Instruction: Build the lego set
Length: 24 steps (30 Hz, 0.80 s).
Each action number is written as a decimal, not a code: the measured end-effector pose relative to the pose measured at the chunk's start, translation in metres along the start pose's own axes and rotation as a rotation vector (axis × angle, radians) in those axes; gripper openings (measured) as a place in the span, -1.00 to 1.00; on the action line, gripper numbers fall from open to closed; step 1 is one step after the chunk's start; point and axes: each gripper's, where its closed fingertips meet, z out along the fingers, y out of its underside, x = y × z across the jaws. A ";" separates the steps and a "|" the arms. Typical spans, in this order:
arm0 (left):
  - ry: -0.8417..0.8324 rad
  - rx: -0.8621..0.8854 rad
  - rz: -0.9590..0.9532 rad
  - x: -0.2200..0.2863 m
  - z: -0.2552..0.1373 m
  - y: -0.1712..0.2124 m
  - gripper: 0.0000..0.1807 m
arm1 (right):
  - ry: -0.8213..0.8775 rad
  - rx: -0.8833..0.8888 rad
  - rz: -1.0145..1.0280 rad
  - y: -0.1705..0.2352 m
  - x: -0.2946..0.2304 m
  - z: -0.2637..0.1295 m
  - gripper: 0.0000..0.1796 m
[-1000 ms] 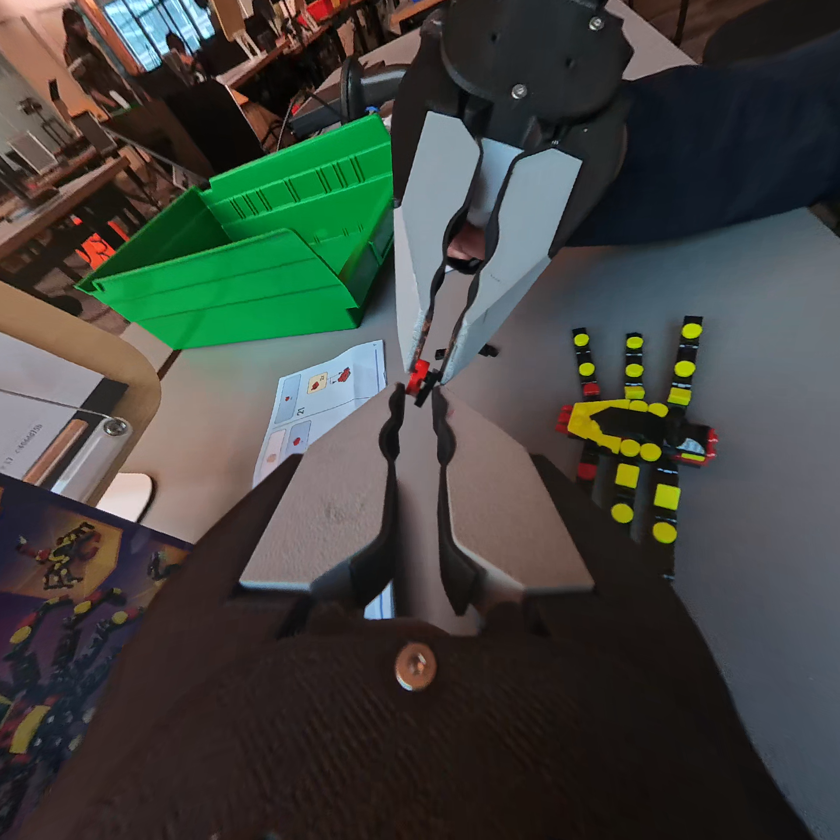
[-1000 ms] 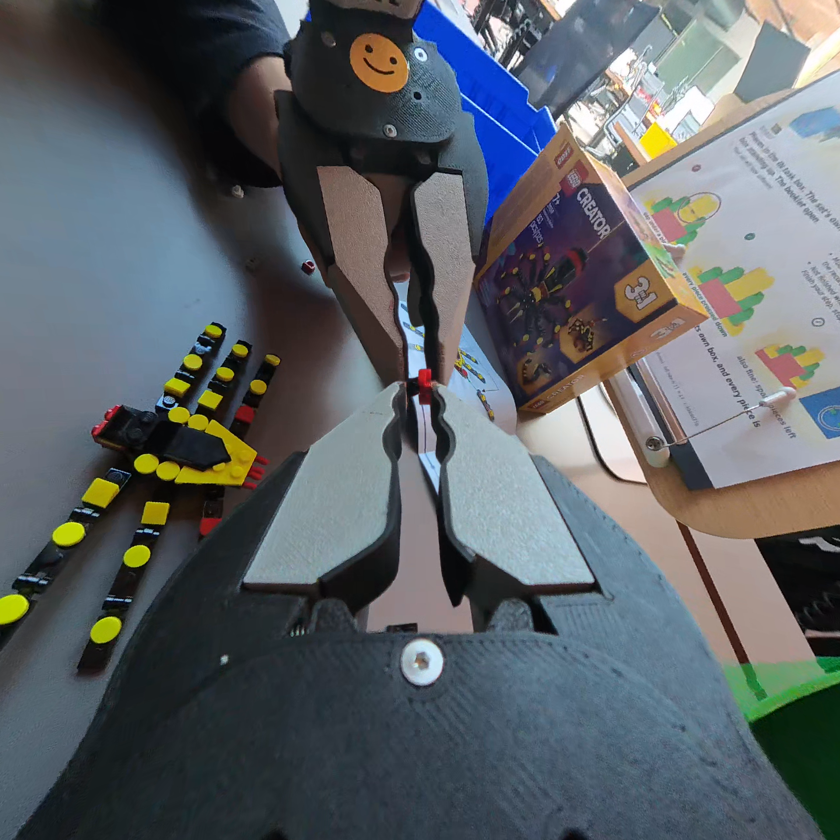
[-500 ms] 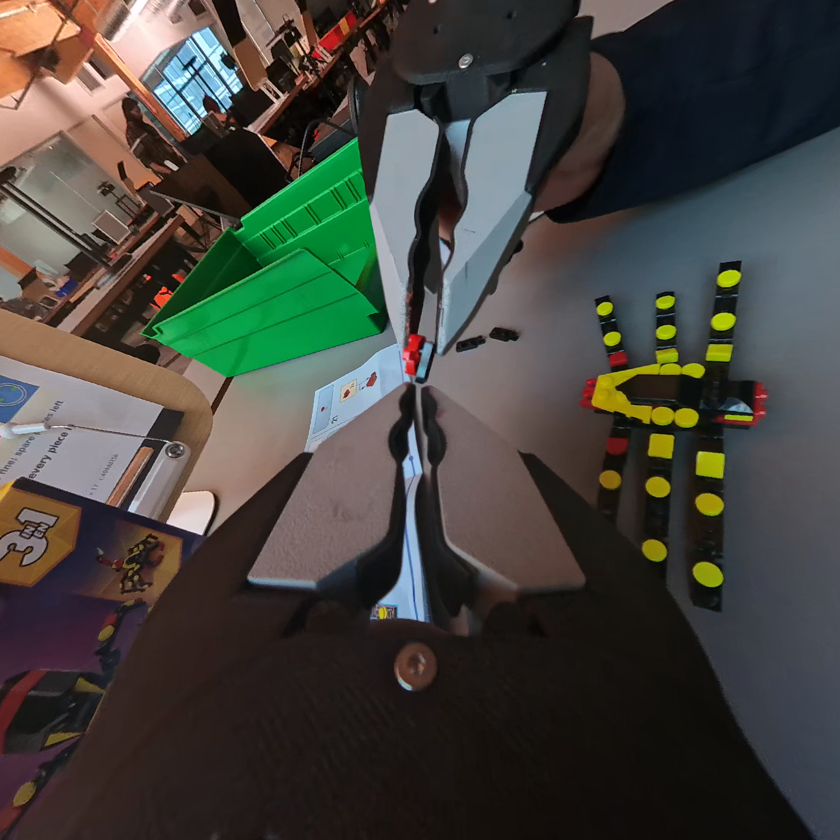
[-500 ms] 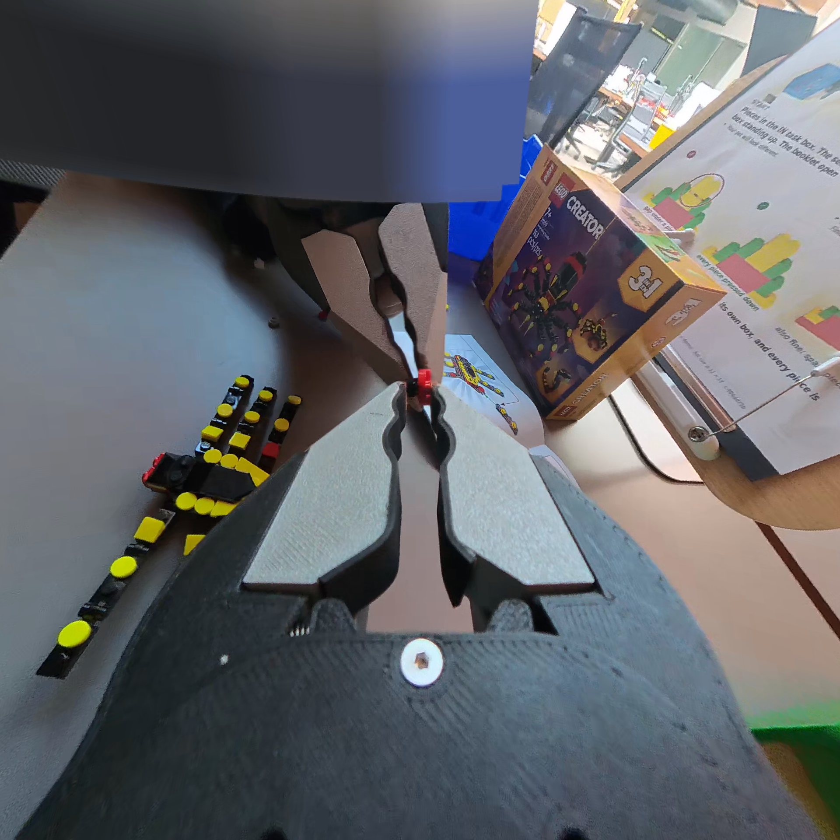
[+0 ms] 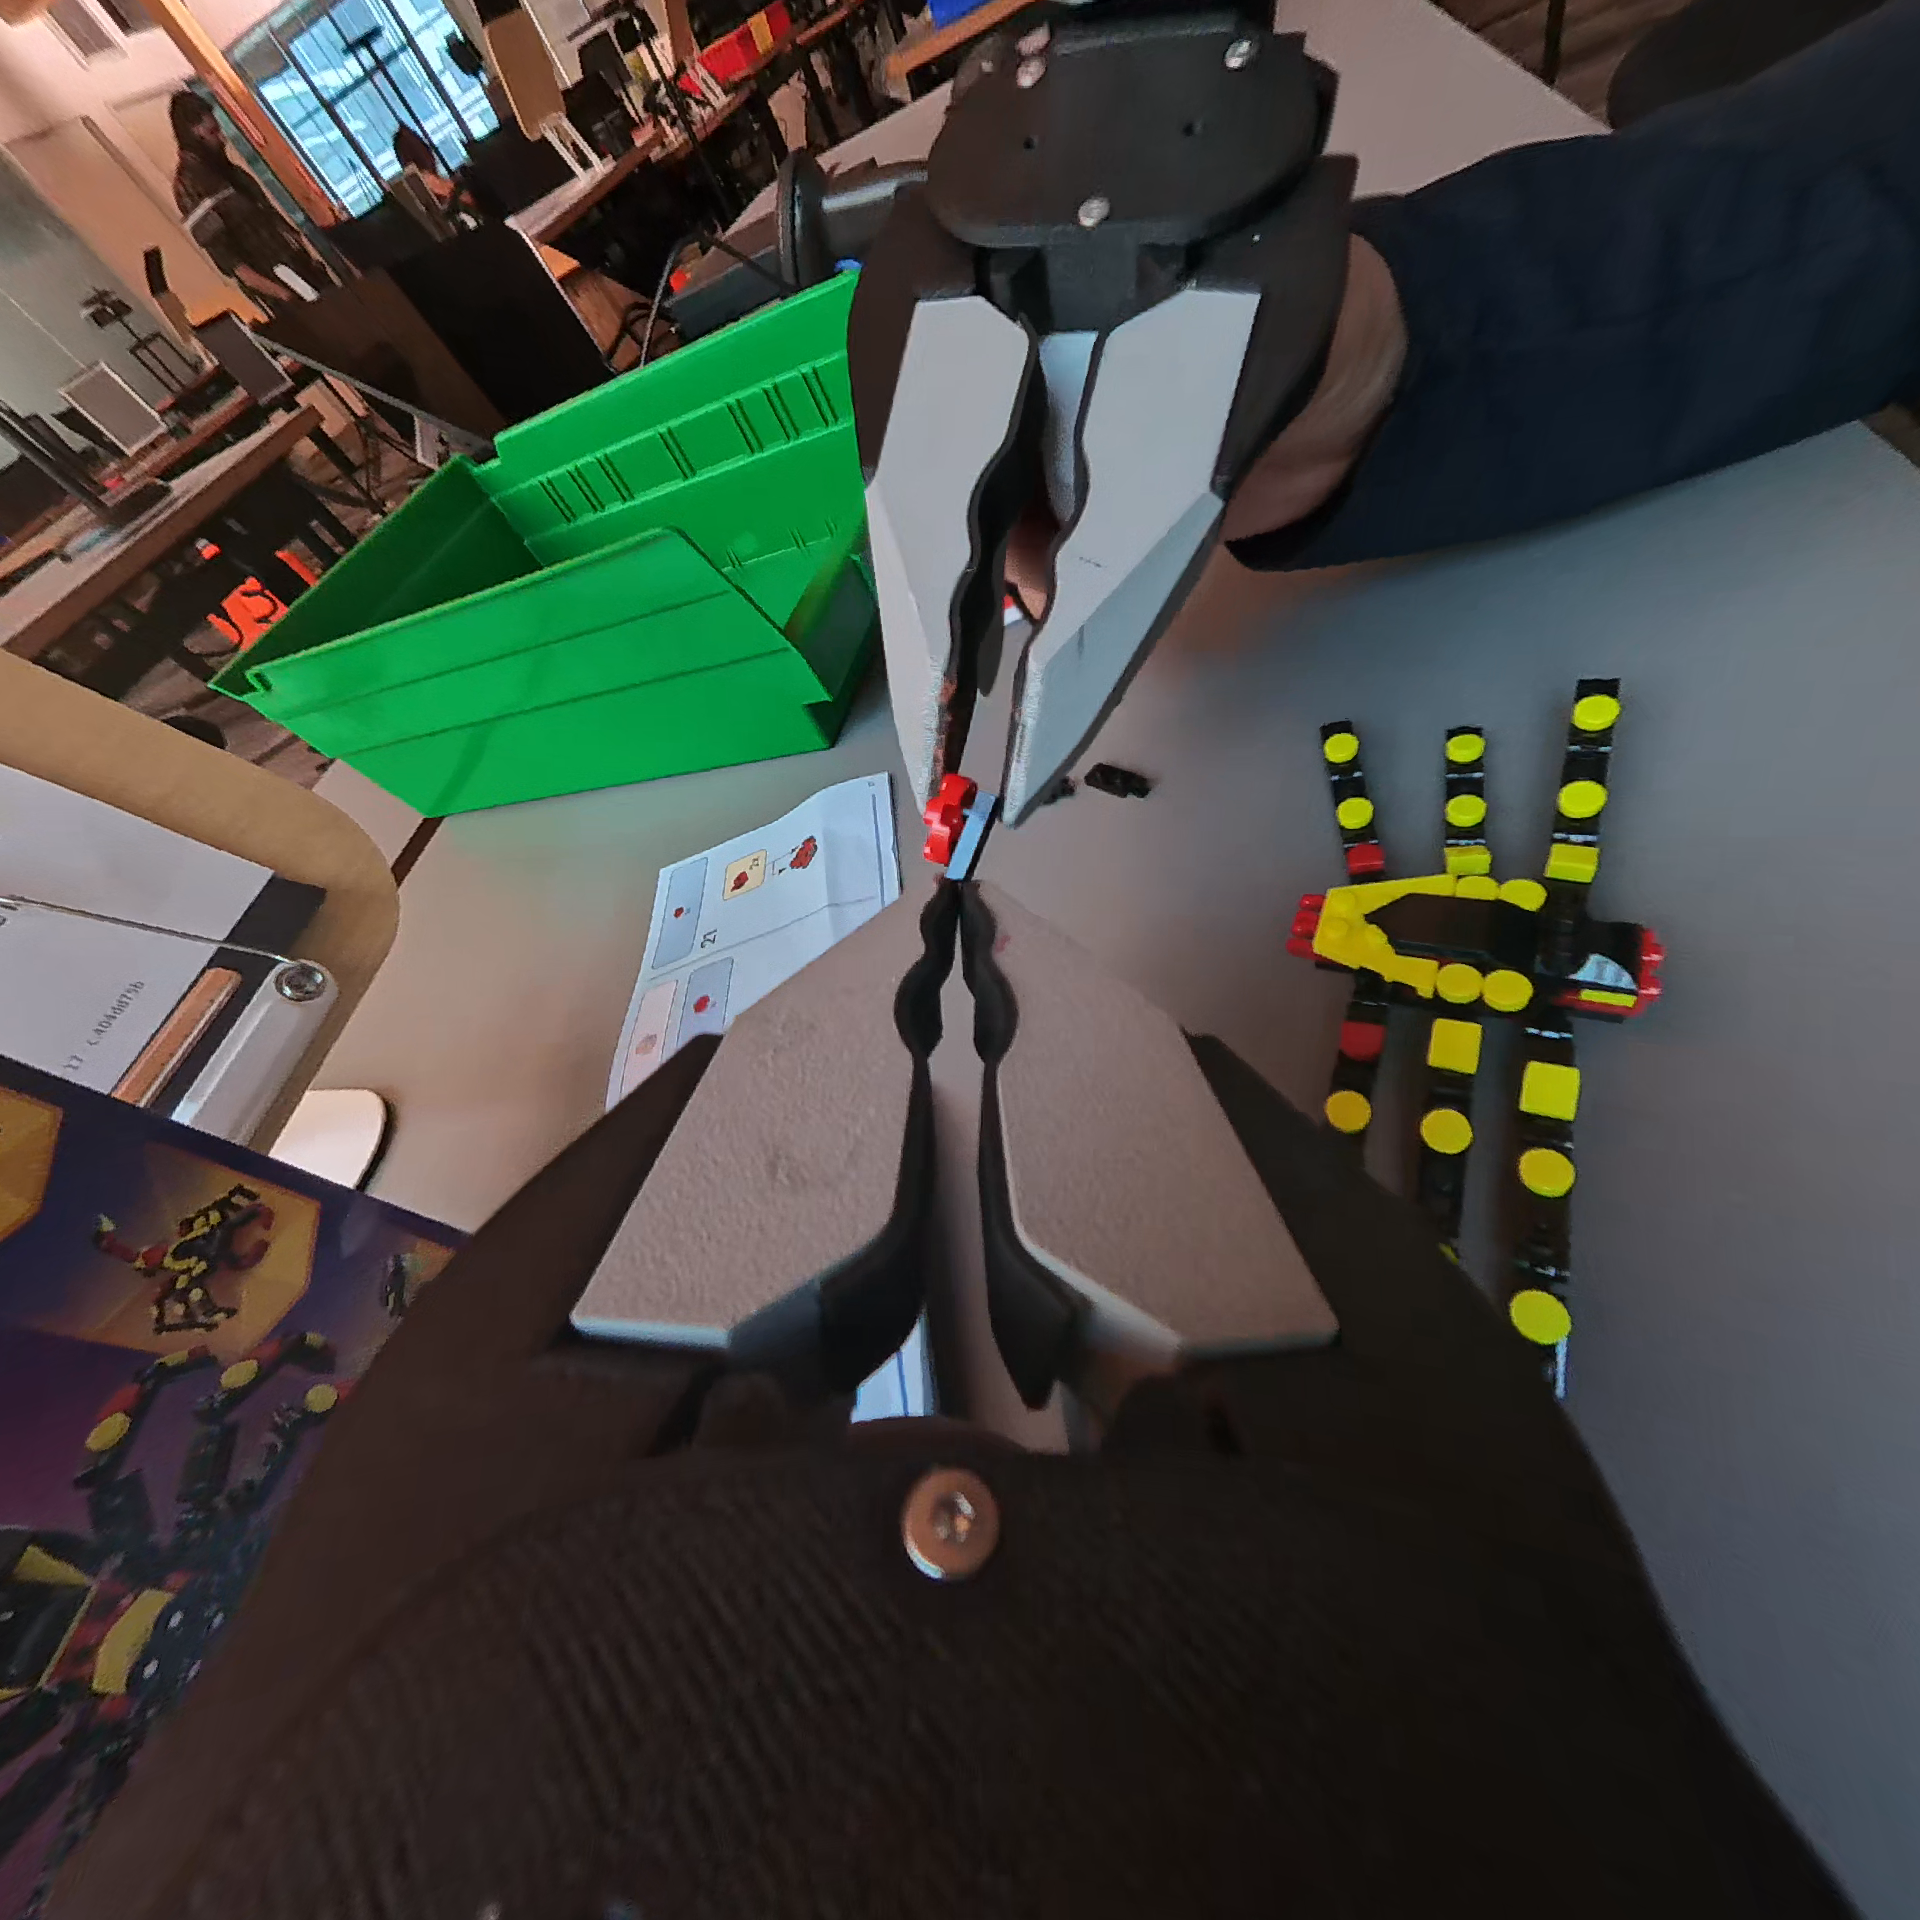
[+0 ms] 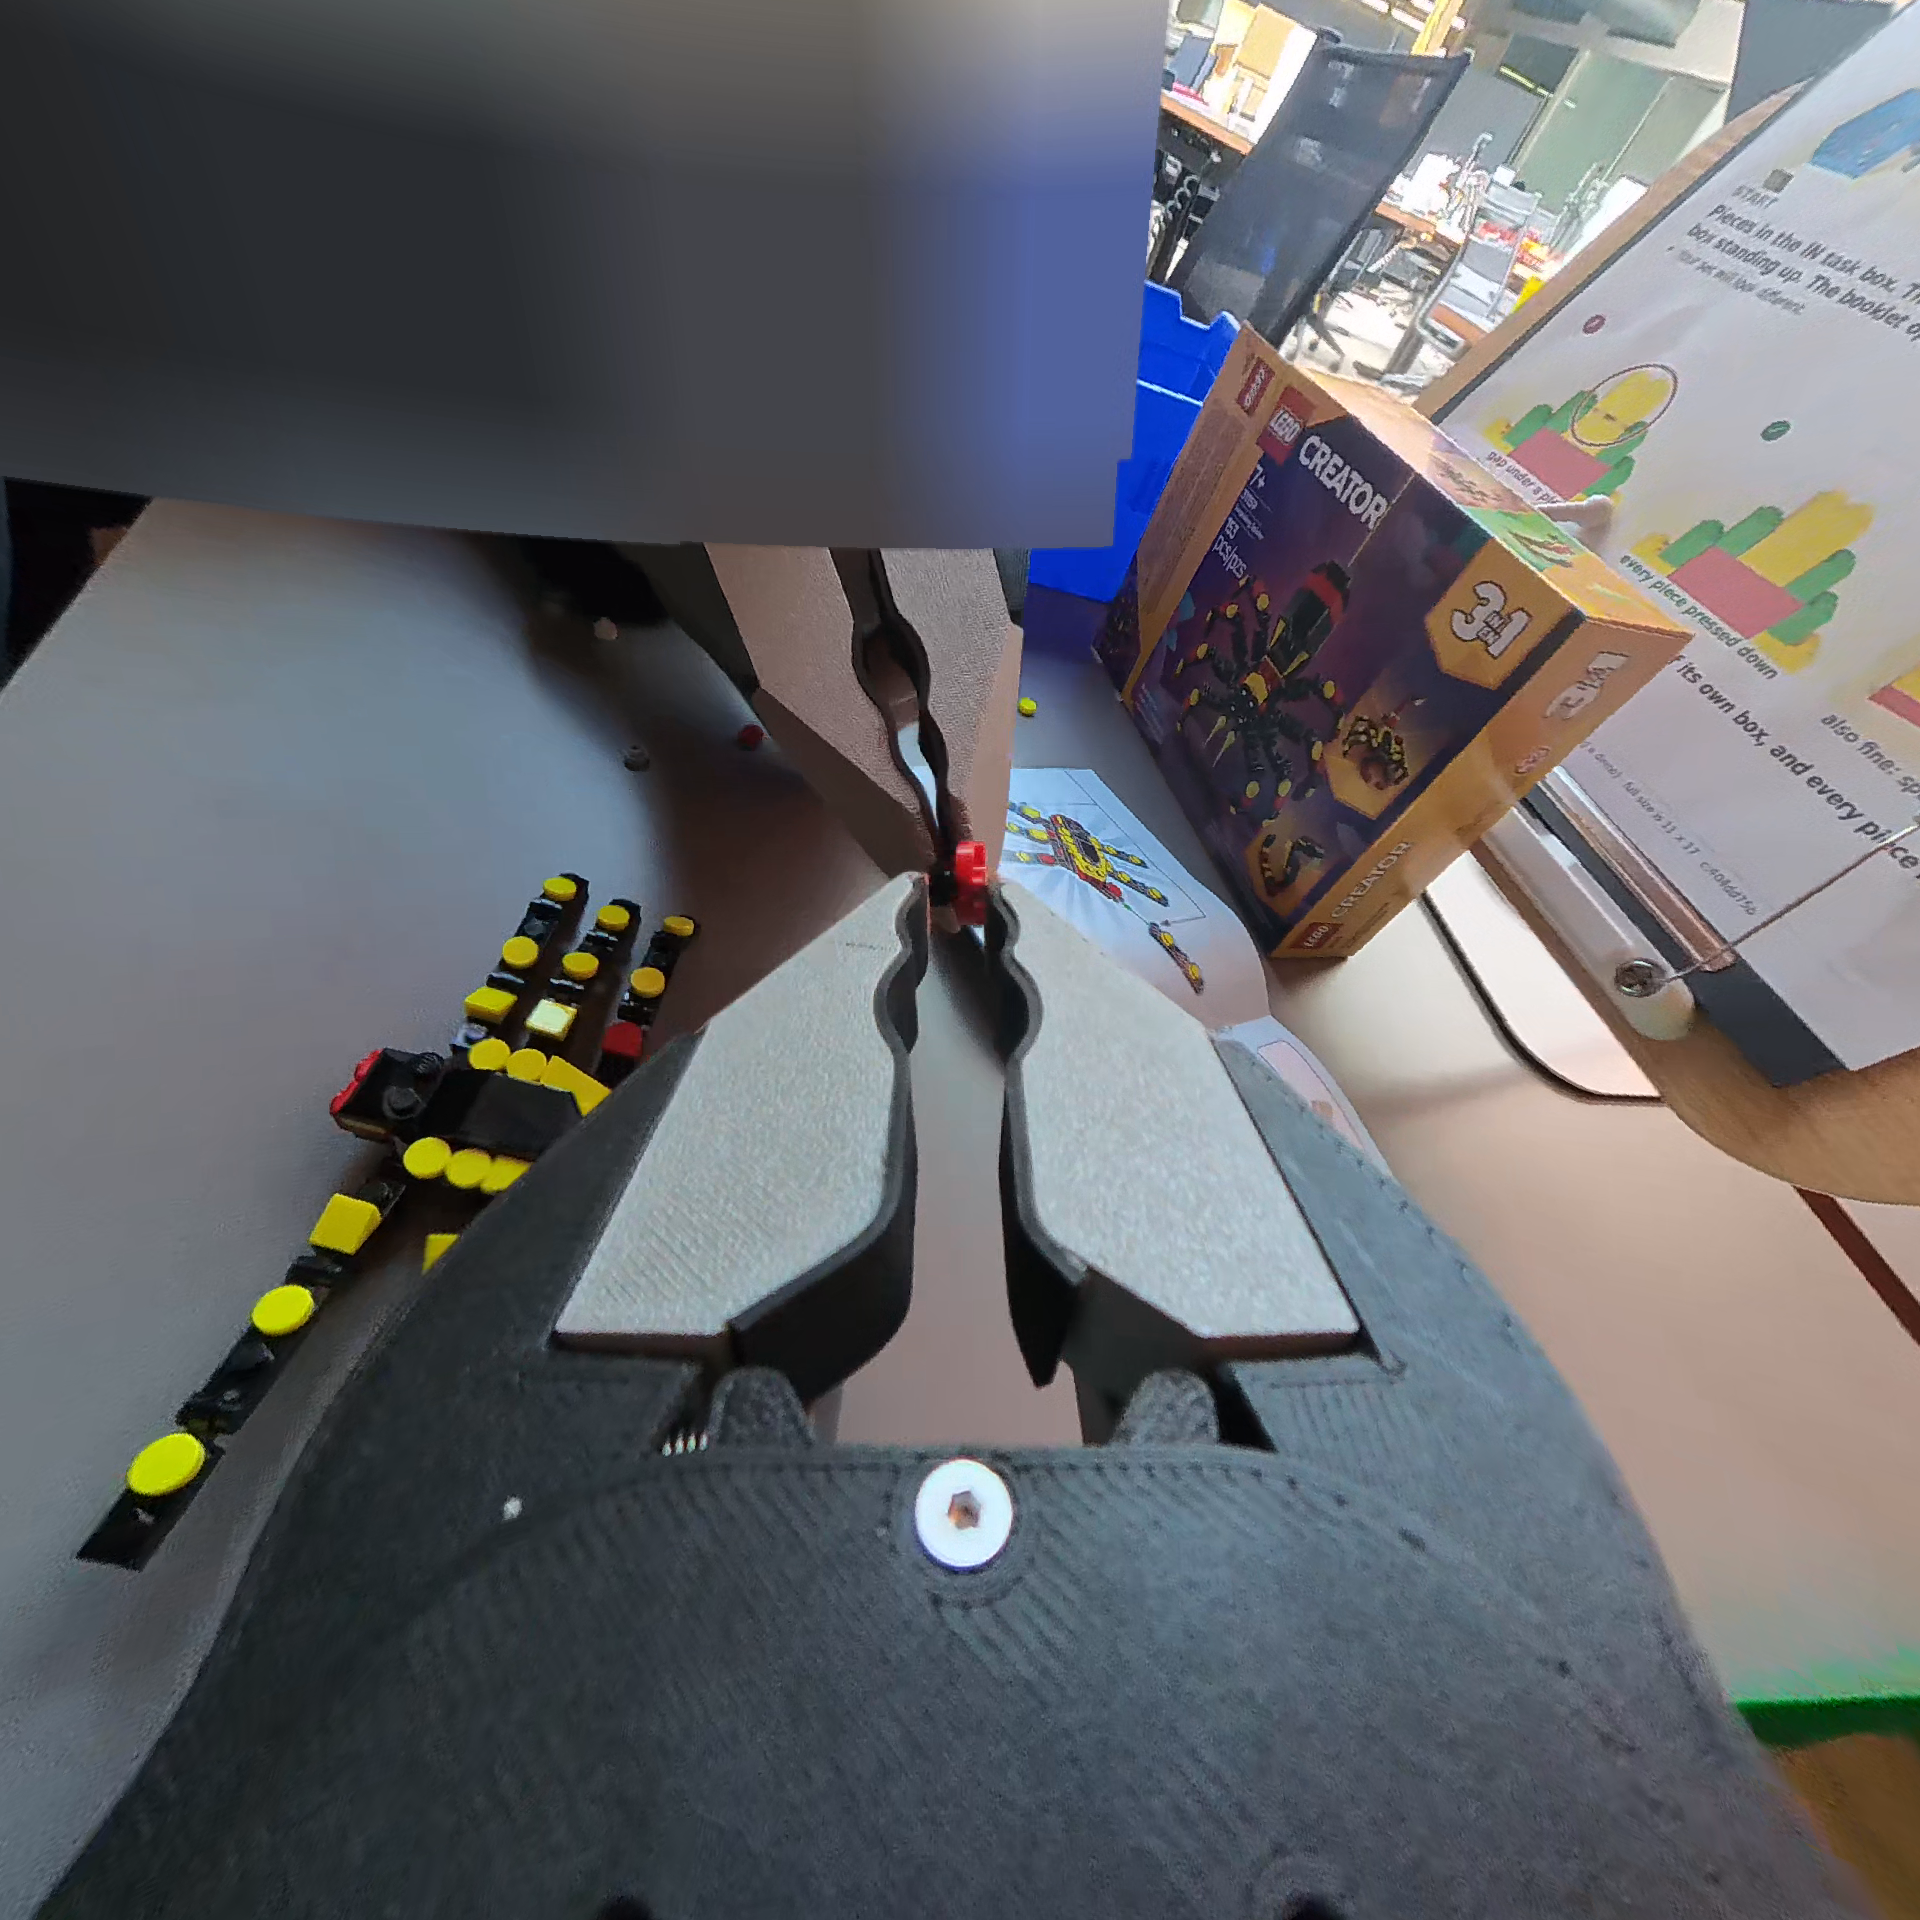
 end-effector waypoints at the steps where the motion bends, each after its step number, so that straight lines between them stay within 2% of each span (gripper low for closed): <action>1: -0.005 -0.020 0.009 0.000 0.001 0.002 -1.00 | 0.012 -0.020 -0.026 0.002 0.000 0.001 -0.92; 5: -0.031 -0.098 0.053 0.000 0.003 0.012 -1.00 | 0.065 -0.116 -0.155 0.013 -0.001 0.005 -0.92; 9: -0.004 -0.115 -0.023 -0.001 0.004 0.017 -1.00 | 0.112 -0.162 -0.230 0.017 0.002 0.008 -0.91; 18: 0.052 -0.079 -0.102 0.005 0.005 0.015 -1.00 | 0.101 -0.132 -0.168 0.016 0.003 0.007 -0.91; 24: 0.008 -0.071 -0.091 -0.001 0.005 0.016 -1.00 | 0.081 -0.086 -0.078 0.014 0.007 0.004 -0.91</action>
